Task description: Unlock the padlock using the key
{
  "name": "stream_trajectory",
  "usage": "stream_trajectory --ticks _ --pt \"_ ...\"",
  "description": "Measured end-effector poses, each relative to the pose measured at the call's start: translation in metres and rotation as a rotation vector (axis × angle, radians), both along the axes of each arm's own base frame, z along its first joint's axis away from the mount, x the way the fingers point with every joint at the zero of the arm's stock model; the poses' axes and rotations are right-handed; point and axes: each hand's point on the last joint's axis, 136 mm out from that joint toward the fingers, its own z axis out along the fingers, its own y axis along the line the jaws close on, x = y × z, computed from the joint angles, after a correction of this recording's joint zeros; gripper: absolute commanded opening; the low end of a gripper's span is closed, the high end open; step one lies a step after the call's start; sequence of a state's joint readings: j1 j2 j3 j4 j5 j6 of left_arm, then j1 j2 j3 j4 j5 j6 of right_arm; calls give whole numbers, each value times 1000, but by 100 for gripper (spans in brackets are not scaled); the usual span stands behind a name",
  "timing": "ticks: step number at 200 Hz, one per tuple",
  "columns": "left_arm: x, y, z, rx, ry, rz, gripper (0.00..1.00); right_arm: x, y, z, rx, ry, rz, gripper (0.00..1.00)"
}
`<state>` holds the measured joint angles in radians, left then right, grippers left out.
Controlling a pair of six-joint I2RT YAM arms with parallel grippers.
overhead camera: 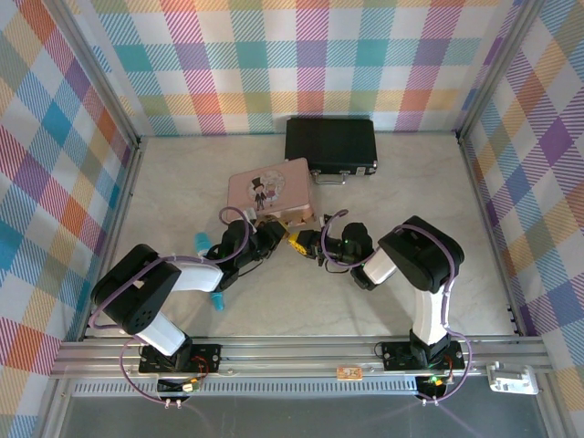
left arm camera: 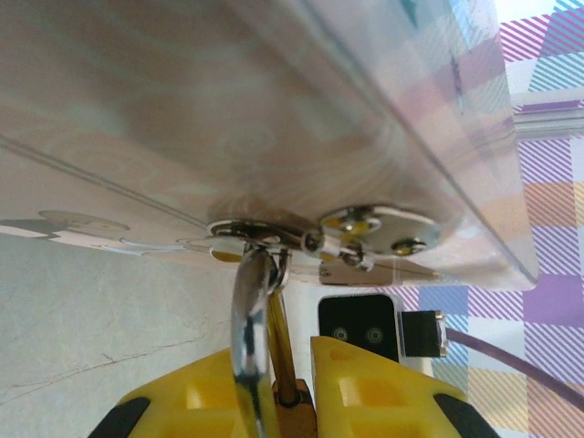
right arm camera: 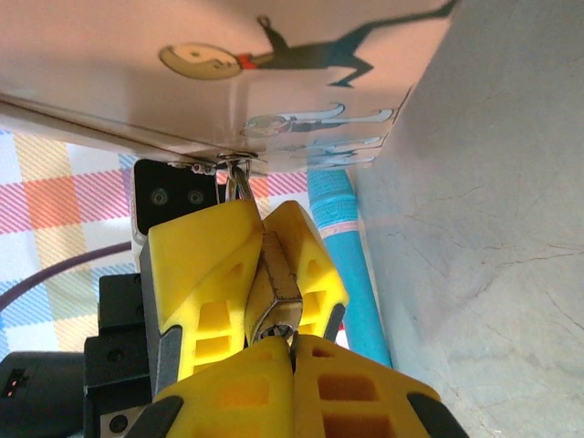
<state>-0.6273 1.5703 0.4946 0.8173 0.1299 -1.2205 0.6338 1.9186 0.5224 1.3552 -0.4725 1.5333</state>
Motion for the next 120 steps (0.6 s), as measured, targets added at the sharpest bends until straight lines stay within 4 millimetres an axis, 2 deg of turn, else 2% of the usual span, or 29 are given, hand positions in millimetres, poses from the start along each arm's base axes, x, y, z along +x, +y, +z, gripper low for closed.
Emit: stream_trajectory --ticks 45,86,120 --pt "-5 -1 2 -1 31 23 0 -5 -2 4 -127 -38 -58 0" --pt "1 3 14 -5 23 65 0 1 3 18 -338 -217 -60 0" --pt "3 6 10 5 39 86 0 2 5 14 -428 -315 -33 0"
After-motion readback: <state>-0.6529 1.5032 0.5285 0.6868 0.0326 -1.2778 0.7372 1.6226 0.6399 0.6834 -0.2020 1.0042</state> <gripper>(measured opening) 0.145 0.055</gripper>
